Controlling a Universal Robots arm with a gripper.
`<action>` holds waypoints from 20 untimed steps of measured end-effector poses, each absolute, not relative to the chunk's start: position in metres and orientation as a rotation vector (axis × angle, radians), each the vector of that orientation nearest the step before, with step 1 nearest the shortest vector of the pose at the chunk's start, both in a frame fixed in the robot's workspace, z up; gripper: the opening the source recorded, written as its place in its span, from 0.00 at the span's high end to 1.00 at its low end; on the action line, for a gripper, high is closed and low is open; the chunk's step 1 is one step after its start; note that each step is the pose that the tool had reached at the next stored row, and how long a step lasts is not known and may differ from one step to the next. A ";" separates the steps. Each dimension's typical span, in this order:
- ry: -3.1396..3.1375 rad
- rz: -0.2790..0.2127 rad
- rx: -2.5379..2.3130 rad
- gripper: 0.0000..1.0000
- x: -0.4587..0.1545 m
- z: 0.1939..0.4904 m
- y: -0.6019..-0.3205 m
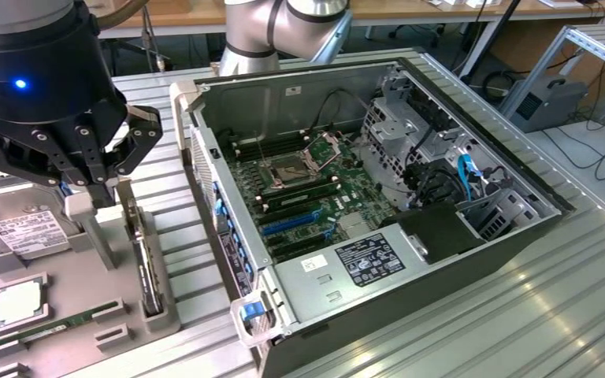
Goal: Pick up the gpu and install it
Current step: 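Pick up the gpu and move the gpu toward the slot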
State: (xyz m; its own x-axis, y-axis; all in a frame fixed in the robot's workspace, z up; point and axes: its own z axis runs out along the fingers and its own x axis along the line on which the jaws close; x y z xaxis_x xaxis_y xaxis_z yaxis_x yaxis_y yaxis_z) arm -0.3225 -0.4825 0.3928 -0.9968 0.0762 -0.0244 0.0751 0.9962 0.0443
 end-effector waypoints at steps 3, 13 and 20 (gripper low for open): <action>3.112 0.068 0.118 0.89 -0.322 0.393 -0.482; 3.112 0.068 0.118 0.58 -0.322 0.393 -0.482; 3.112 0.068 0.118 0.58 -0.322 0.378 -0.482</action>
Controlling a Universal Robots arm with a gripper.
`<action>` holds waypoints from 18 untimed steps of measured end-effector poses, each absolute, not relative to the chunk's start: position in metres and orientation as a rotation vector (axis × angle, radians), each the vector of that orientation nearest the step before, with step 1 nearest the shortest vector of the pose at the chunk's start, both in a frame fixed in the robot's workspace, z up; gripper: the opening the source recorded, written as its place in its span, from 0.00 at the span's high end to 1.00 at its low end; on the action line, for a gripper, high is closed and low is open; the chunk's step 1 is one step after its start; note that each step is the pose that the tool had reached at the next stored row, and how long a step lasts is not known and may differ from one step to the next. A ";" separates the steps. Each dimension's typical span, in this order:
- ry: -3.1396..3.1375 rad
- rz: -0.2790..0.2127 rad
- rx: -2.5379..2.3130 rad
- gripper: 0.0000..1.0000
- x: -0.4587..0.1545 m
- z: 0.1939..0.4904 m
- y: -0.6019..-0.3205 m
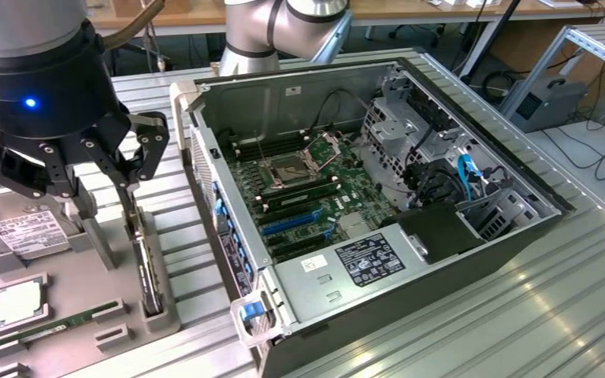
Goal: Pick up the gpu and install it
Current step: 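Pick up the gpu and move the gpu toward the slot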
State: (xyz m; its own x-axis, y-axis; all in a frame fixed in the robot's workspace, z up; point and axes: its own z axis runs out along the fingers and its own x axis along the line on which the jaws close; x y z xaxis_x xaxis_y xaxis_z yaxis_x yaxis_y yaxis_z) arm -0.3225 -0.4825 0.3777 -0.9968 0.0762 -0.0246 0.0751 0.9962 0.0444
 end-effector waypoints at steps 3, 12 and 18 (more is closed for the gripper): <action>3.113 0.068 0.118 0.58 -0.323 0.377 -0.482; 3.113 0.068 0.118 0.58 -0.322 0.369 -0.482; 3.112 0.069 0.118 0.58 -0.322 0.363 -0.482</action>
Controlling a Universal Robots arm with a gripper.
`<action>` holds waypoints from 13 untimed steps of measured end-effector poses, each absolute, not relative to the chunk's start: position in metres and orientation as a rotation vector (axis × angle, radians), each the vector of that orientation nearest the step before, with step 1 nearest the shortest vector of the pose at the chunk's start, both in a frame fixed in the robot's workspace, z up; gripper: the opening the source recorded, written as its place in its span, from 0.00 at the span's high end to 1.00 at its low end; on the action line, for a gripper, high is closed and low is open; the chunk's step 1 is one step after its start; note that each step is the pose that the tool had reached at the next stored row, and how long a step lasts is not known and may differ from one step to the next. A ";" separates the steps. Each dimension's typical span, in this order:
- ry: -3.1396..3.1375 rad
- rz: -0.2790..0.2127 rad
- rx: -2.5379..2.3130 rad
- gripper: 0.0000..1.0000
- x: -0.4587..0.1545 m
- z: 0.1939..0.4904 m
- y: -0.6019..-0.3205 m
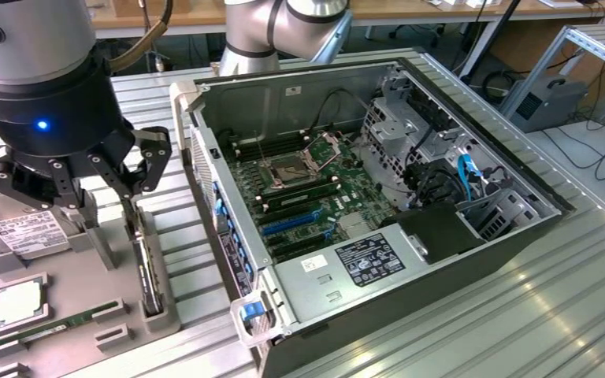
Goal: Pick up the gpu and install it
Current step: 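Pick up the gpu and move the gpu toward the slot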
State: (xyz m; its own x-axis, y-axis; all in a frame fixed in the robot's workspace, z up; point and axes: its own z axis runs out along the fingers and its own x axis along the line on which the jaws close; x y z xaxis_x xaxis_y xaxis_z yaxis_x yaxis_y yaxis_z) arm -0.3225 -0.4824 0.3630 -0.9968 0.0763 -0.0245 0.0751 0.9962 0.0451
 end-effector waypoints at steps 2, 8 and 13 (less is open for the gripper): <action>3.113 0.069 0.118 0.58 -0.322 0.358 -0.482; 3.112 0.069 0.118 0.58 -0.322 0.337 -0.482; 3.112 0.069 0.118 0.58 -0.322 0.328 -0.482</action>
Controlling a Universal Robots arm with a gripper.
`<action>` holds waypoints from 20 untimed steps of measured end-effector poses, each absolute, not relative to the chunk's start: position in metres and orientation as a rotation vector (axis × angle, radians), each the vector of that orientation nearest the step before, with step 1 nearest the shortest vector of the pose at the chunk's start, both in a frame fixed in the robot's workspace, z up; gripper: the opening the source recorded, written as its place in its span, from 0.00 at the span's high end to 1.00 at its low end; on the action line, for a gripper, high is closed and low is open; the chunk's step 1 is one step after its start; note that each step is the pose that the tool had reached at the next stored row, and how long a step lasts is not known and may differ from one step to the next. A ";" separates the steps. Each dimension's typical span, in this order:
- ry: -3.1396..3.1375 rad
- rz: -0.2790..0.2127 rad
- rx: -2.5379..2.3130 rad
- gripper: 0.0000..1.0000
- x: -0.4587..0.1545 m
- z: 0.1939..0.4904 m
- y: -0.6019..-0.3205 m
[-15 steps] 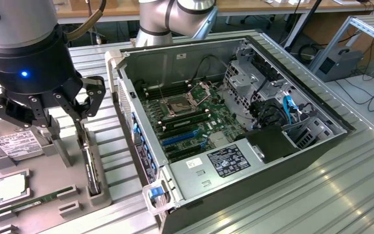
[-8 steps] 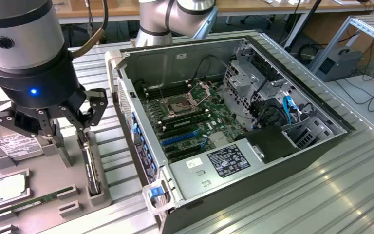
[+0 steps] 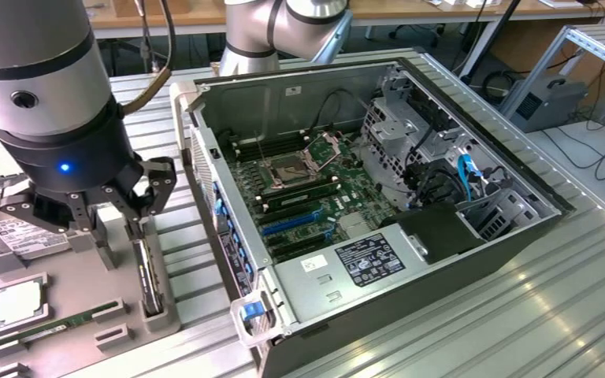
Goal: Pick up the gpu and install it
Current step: 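Pick up the gpu and move the gpu toward the slot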
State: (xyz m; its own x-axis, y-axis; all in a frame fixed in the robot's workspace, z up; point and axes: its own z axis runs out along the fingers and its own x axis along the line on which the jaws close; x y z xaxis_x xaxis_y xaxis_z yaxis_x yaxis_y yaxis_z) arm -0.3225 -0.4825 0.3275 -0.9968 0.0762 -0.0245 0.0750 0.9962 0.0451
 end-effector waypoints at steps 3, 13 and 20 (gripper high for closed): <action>3.112 0.069 0.118 0.58 -0.322 0.320 -0.482; 3.113 0.069 0.118 0.58 -0.322 0.305 -0.482; 3.112 0.069 0.115 0.58 -0.315 0.299 -0.480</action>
State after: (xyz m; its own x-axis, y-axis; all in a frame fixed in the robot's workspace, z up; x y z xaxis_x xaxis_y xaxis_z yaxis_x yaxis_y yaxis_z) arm -0.3145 -0.4796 0.2985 -0.9969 0.0745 -0.0245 0.0734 0.9963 0.0452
